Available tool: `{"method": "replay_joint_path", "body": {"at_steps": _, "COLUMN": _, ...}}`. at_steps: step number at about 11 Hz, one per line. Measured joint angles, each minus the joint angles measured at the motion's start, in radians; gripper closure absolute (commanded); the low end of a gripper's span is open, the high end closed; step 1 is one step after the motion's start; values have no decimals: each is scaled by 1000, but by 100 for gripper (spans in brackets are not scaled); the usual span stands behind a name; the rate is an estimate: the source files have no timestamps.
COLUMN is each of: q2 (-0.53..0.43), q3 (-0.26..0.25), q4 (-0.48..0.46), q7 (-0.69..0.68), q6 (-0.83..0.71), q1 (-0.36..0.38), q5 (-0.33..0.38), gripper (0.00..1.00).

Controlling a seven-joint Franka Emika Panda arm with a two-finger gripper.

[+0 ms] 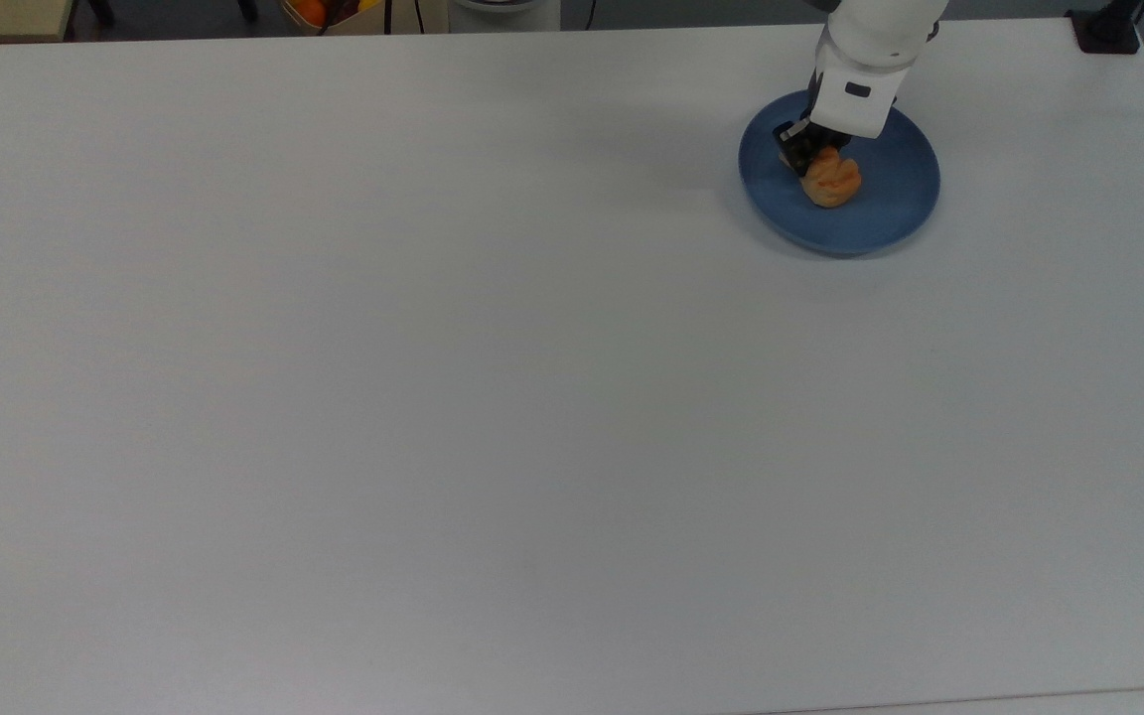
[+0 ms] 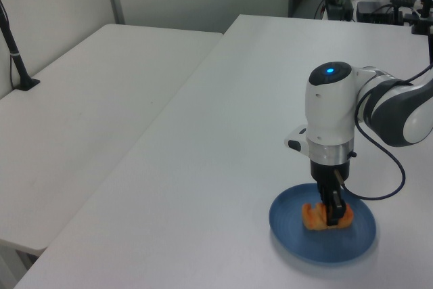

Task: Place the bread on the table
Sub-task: 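Lift the bread roll off the plate and carry it away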

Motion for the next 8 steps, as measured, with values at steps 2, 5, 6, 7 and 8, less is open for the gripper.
{"method": "replay_joint_path", "body": {"at_steps": 2, "q2": -14, "q3": 0, "q4": 1, "q7": 0, "q6": -15, "q1": -8, "q5": 0, "gripper": 66}}
{"method": "replay_joint_path", "body": {"at_steps": 5, "q2": -82, "q3": 1, "q4": 16, "q7": 0, "q6": -66, "q1": -50, "q5": 0, "gripper": 66}}
{"method": "replay_joint_path", "body": {"at_steps": 6, "q2": -111, "q3": 1, "q4": 25, "q7": 0, "q6": -90, "q1": -69, "q5": 0, "gripper": 66}}
{"method": "replay_joint_path", "body": {"at_steps": 7, "q2": -136, "q3": 1, "q4": 35, "q7": 0, "q6": -111, "q1": -87, "q5": 4, "gripper": 66}}
{"method": "replay_joint_path", "body": {"at_steps": 8, "q2": -161, "q3": 1, "q4": 48, "q7": -7, "q6": -132, "q1": -109, "q5": 11, "gripper": 66}}
